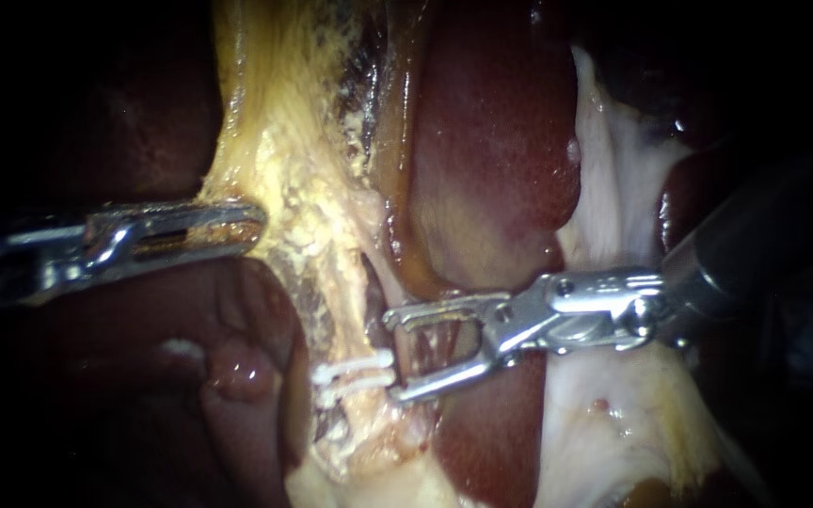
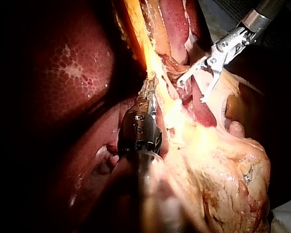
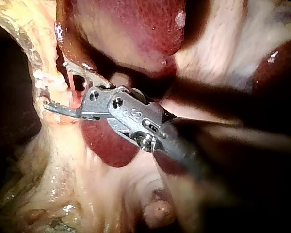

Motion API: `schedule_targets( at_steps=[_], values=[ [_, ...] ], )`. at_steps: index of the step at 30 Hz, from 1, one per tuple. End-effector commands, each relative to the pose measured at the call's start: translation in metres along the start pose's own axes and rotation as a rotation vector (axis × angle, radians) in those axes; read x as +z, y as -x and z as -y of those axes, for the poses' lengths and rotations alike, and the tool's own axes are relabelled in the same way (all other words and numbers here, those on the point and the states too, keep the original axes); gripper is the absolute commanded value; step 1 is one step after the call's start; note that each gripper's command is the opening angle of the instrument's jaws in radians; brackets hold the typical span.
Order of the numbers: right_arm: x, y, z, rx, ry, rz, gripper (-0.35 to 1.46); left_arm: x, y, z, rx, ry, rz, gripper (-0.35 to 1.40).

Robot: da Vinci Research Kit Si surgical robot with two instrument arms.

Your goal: Going back second clip left tube

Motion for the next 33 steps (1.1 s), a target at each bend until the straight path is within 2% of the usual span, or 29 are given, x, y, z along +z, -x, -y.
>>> schedule_targets(
  at_steps=[1, 5, 8, 11, 18, 26, 33],
  values=[
    [-0.0007, -0.0005, 0.0001, -0.006, 0.002, -0.005, 0.60, 0.0000, 0.0000, 0.0000, 0.000, -0.001, 0.000, -0.35],
    [-0.0036, -0.0030, 0.0004, -0.050, 0.016, -0.034, 0.60, 0.0000, -0.0001, 0.0000, 0.000, 0.000, 0.000, -0.35],
    [-0.0052, -0.0044, 0.0005, -0.079, 0.032, -0.035, 0.60, 0.0003, -0.0002, -0.0001, 0.001, 0.001, 0.001, -0.35],
    [-0.0062, -0.0050, 0.0006, -0.111, 0.040, -0.032, 0.60, 0.0007, -0.0005, -0.0002, 0.002, 0.002, 0.003, -0.35],
    [-0.0064, -0.0046, 0.0005, -0.170, 0.043, -0.027, 0.60, 0.0030, -0.0020, -0.0007, 0.015, -0.001, 0.011, -0.35],
    [-0.0062, -0.0042, 0.0007, -0.179, 0.042, -0.026, 0.60, 0.0074, -0.0036, -0.0018, 0.011, -0.007, -0.021, -0.35],
    [-0.0062, -0.0042, 0.0007, -0.180, 0.042, -0.025, 0.60, 0.0101, -0.0041, -0.0016, 0.015, -0.011, -0.039, -0.35]
  ],
)
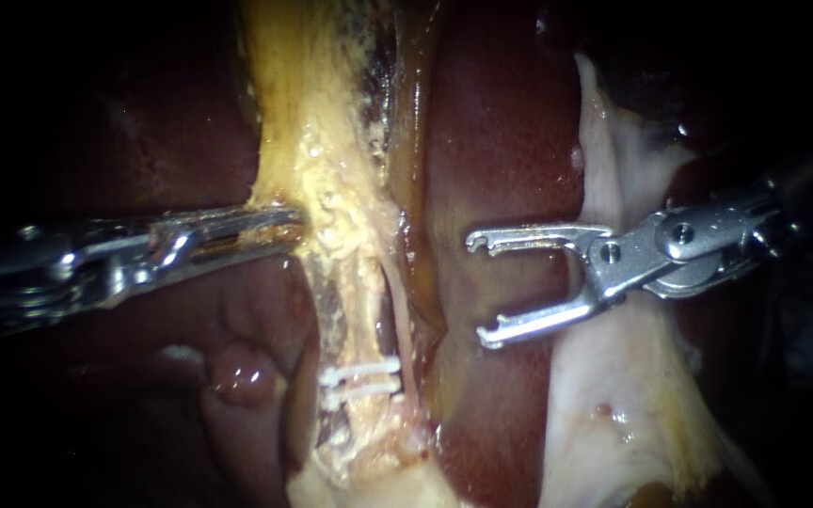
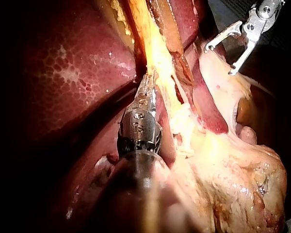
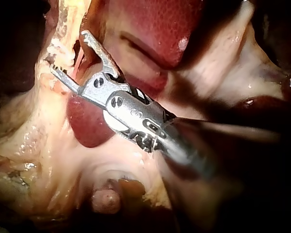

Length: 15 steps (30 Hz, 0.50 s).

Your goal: Going back second clip left tube

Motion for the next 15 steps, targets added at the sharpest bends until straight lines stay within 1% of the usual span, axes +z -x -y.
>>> schedule_targets(
  at_steps=[1, 15],
  values=[
    [0.0000, 0.0000, 0.0000, 0.000, 0.000, 0.000, 0.60, 0.0002, -0.0001, 0.0001, 0.001, -0.001, -0.007, -0.35],
    [0.0000, -0.0001, 0.0000, 0.000, 0.000, 0.000, 0.60, 0.0001, 0.0000, 0.0002, 0.001, -0.005, -0.010, -0.35]
  ],
)
